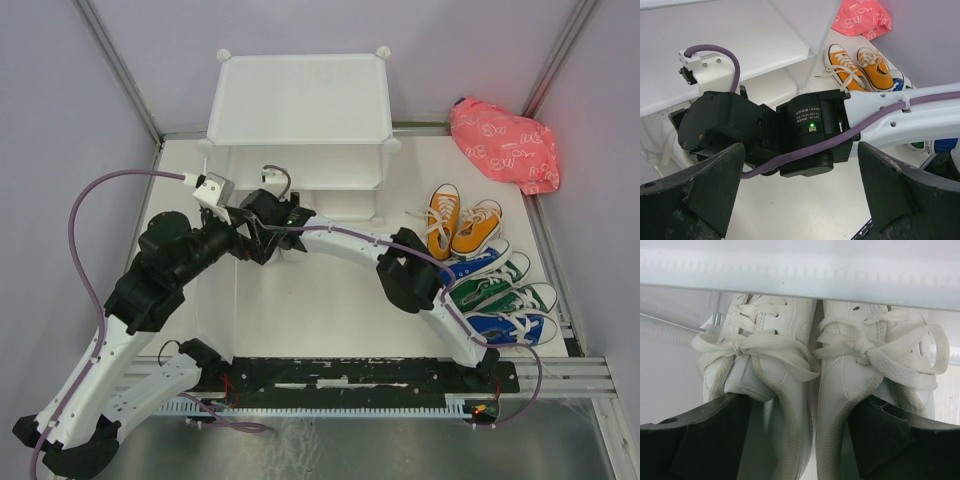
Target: Place and organize the shoes in the shoe cabinet
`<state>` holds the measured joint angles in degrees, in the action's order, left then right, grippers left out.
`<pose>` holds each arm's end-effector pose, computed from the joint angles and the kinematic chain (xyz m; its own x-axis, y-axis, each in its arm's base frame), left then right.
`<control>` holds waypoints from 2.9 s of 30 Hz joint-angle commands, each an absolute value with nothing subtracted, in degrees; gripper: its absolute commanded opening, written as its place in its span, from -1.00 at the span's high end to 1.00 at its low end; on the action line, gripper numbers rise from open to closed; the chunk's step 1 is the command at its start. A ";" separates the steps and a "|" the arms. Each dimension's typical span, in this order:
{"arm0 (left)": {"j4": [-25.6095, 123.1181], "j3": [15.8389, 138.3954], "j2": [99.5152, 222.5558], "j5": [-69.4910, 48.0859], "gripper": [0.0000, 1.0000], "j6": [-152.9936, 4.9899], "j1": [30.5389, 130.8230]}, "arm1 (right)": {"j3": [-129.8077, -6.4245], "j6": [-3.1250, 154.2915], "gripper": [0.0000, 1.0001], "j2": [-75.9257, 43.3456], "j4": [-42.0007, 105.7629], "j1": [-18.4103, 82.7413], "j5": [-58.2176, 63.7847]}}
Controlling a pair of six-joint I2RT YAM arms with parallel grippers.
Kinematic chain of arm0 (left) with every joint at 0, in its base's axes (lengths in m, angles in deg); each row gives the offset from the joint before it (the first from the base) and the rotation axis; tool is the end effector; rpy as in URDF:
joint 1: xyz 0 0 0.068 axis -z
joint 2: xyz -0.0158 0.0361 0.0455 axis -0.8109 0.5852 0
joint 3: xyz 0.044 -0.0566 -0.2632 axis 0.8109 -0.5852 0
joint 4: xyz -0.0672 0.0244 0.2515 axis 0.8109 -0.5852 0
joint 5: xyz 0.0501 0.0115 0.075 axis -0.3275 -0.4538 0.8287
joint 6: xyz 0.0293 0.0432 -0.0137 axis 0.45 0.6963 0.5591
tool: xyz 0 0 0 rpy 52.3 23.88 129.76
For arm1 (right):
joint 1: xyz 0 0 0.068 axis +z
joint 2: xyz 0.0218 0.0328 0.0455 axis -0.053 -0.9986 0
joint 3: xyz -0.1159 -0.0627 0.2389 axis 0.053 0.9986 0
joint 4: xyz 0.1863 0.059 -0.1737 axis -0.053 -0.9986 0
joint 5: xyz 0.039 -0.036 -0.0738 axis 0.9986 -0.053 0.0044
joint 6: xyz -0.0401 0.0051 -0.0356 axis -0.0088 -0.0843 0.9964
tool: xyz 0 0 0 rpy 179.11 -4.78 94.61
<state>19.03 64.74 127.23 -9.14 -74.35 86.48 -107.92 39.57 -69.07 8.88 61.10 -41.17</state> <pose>0.1200 -0.0807 0.4043 -0.2653 -0.0751 -0.9612 0.5857 0.7794 -0.2226 0.2986 0.4392 0.2147 -0.5664 0.1270 -0.8143 -0.0900 0.9726 0.2143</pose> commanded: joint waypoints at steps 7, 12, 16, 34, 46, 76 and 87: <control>19.90 65.36 126.77 -9.38 -0.98 -71.90 86.70 | -102.42 37.31 -0.62 -58.58 10.60 61.02 -34.31; 19.89 65.08 126.88 -9.41 -0.98 -71.99 86.69 | -96.30 38.41 -0.62 -53.83 11.63 62.28 -34.51; 19.85 64.75 126.80 -9.30 -0.98 -71.98 86.70 | -93.34 42.17 -0.62 -50.24 11.33 64.51 -36.95; 19.62 67.62 124.41 -4.43 -0.98 -71.05 86.66 | -80.74 48.19 -0.54 -45.18 16.42 76.12 -41.35; 21.15 72.14 119.38 3.94 -0.98 -71.15 86.70 | -84.32 49.41 -0.51 -52.63 24.10 72.90 -42.45; 21.94 70.96 117.97 1.56 -0.98 -71.21 86.70 | -84.75 59.77 0.93 -57.84 46.35 69.03 -48.36; 21.90 70.47 117.85 1.41 -0.98 -71.03 86.70 | -89.18 63.02 0.96 -60.55 52.67 69.07 -54.42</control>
